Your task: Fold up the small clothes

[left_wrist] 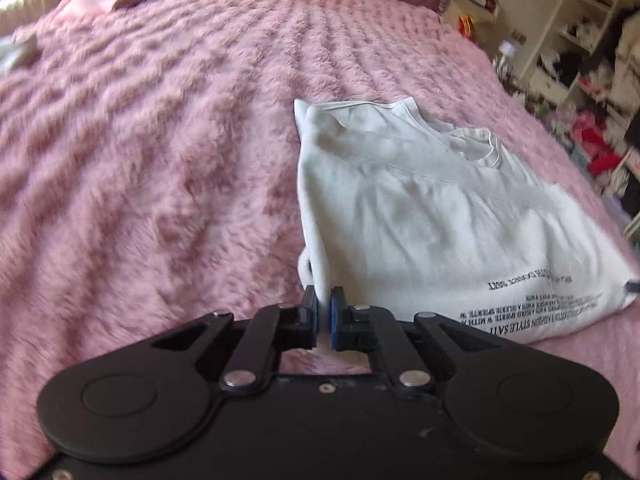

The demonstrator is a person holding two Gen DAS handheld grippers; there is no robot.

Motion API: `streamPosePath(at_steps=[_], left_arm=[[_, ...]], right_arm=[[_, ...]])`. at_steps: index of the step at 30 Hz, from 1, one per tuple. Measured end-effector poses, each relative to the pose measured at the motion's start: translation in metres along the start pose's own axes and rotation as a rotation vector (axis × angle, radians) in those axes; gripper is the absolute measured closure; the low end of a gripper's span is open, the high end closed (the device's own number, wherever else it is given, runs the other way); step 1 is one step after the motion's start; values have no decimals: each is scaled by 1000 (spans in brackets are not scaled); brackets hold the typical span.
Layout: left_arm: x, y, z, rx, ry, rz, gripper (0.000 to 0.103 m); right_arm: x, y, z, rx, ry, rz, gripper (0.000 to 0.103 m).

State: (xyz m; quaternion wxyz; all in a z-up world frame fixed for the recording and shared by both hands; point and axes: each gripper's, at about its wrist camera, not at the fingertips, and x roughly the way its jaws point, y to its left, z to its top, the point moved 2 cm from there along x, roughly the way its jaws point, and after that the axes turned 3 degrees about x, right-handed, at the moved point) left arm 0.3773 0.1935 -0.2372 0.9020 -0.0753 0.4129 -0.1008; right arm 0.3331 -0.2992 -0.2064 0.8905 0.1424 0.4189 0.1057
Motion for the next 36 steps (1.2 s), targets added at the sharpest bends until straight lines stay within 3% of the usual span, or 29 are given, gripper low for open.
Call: streamPosePath(at_steps=[5, 9, 11, 16, 17, 23, 27, 29, 36], left_arm=[[14, -1, 0, 61, 115, 27, 99], [40, 9, -13, 19, 172, 34, 95], [35, 15, -9, 0, 159, 7, 90], [12, 37, 23, -39, 90, -11, 59], [11, 40, 33, -42, 66, -5, 57], [45, 38, 85, -83, -17, 48, 57], [76, 19, 108, -77, -48, 83, 56], [88, 10, 117, -74, -60, 99, 51], [125, -14, 134, -50, -75, 136, 51]], right_arm=[[4, -19, -10, 41, 25, -11, 101], [32, -34, -33, 91, 64, -23, 101], [31, -37, -35, 94, 53, -2, 101], [14, -37, -15, 60, 54, 40, 85], [11, -36, -7, 42, 32, 31, 84], [42, -15, 51, -27, -89, -71, 84], [77, 2, 84, -52, -143, -170, 77], [93, 7, 95, -47, -156, -203, 76], [130, 18, 101, -86, -149, -268, 76]])
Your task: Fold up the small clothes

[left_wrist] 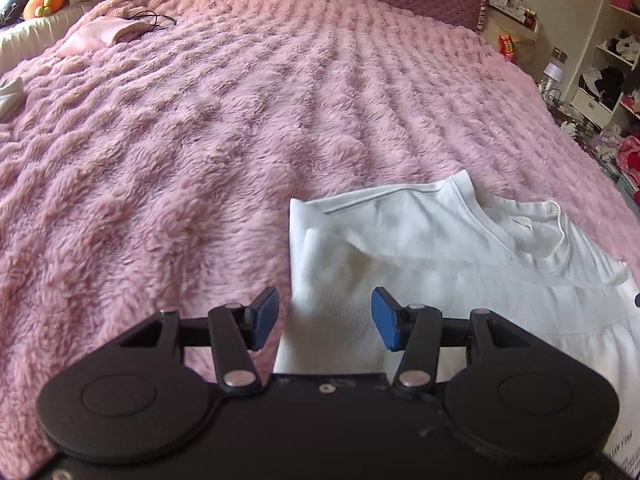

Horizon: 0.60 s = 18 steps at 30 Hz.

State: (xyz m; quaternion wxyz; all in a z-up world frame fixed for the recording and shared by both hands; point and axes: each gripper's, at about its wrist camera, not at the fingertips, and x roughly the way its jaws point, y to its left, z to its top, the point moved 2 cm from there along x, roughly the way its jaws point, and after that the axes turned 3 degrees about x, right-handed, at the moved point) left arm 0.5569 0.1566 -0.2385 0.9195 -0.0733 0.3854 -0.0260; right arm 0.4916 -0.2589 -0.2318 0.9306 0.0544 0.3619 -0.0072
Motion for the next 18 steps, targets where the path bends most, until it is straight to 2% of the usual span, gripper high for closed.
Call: streamPosePath(at_steps=[3, 8, 9, 10, 11, 12, 13, 16, 18], left_arm=[[8, 1, 2, -37, -2, 0, 51], [18, -4, 3, -23, 1, 24, 52], [20, -5, 3, -19, -2, 35, 52], [21, -6, 2, -17, -2, 35, 54], [21, -5, 0, -12, -4, 35, 62], [22, -7, 0, 1, -10, 46, 86], [22, -8, 1, 16, -28, 65, 95], [9, -7, 6, -10, -146, 36, 97], [7, -2, 12, -53, -186, 46, 97]], right_arm=[[6, -1, 2, 31, 7, 41, 76], [17, 3, 1, 16, 22, 28, 74], [18, 5, -1, 24, 23, 27, 76], [18, 5, -2, 30, 18, 20, 86], [19, 5, -2, 31, 20, 17, 90], [18, 5, -2, 27, 18, 14, 92], [16, 6, -2, 19, 4, 8, 95], [2, 6, 2, 20, -74, -3, 97], [1, 3, 3, 30, -94, -20, 98]])
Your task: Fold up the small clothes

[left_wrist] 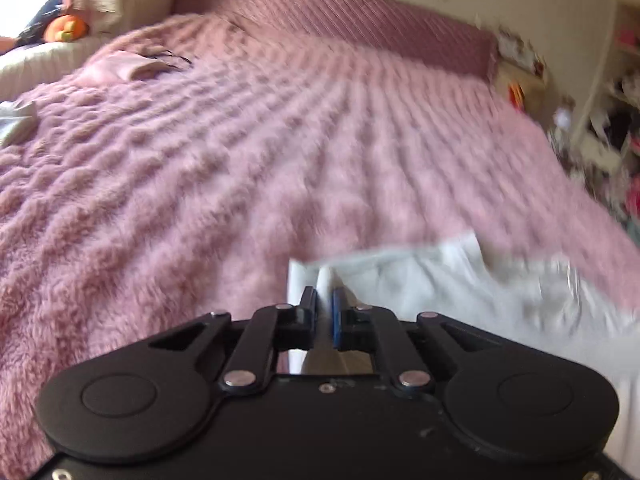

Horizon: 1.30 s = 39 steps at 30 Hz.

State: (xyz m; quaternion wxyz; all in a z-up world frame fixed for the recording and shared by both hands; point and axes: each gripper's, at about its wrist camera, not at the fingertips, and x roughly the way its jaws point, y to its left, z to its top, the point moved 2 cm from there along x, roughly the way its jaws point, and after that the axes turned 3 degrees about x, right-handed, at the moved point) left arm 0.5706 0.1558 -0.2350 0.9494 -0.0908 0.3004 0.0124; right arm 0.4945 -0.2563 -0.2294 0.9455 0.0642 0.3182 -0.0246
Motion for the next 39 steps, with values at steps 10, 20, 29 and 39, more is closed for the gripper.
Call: streamPosePath(at_steps=[10, 20, 29, 39], left_arm=[[46, -7, -21, 137, 148, 171, 82], [-15, 22, -13, 21, 116, 40, 50], [-150, 32, -68, -75, 160, -129, 47], [-193, 50, -170, -480, 237, -161, 47]], right_arm=[[23, -3, -14, 11, 65, -57, 98], [-30, -4, -10, 79, 6, 62, 64], [-143, -18, -51, 378, -22, 301, 54], [-176, -32, -151, 628, 68, 270, 54]])
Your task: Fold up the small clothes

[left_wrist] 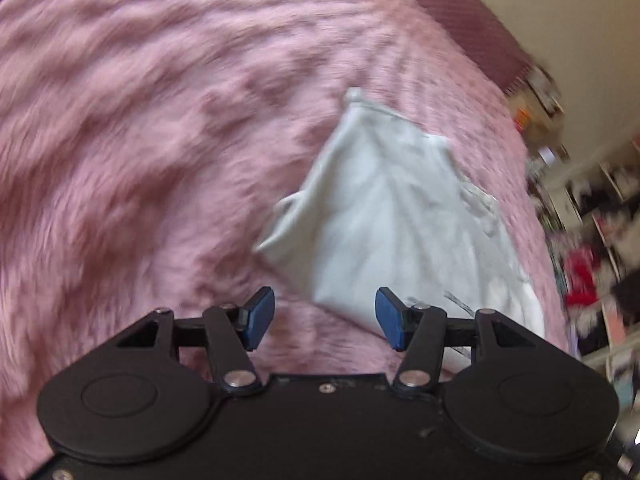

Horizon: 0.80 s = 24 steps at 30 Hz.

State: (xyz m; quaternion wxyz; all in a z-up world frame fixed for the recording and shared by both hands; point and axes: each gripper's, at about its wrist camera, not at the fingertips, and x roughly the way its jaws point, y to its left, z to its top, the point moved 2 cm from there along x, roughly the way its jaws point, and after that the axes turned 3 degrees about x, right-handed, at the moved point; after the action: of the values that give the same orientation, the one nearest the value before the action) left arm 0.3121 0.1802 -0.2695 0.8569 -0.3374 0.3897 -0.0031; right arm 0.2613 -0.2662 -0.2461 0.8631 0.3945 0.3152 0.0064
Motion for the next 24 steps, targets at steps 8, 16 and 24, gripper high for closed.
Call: streamPosePath(at_steps=[8, 16, 24], left_arm=[[23, 14, 1, -202, -36, -67, 47], [48, 20, 18, -361, -55, -91, 44], [52, 4, 27, -326, -57, -11, 61]], right_arm=[[19, -30, 2, 190, -8, 5, 53], [46, -38, 9, 347, -50, 44, 53], [58, -31, 14, 370, -65, 34, 53]])
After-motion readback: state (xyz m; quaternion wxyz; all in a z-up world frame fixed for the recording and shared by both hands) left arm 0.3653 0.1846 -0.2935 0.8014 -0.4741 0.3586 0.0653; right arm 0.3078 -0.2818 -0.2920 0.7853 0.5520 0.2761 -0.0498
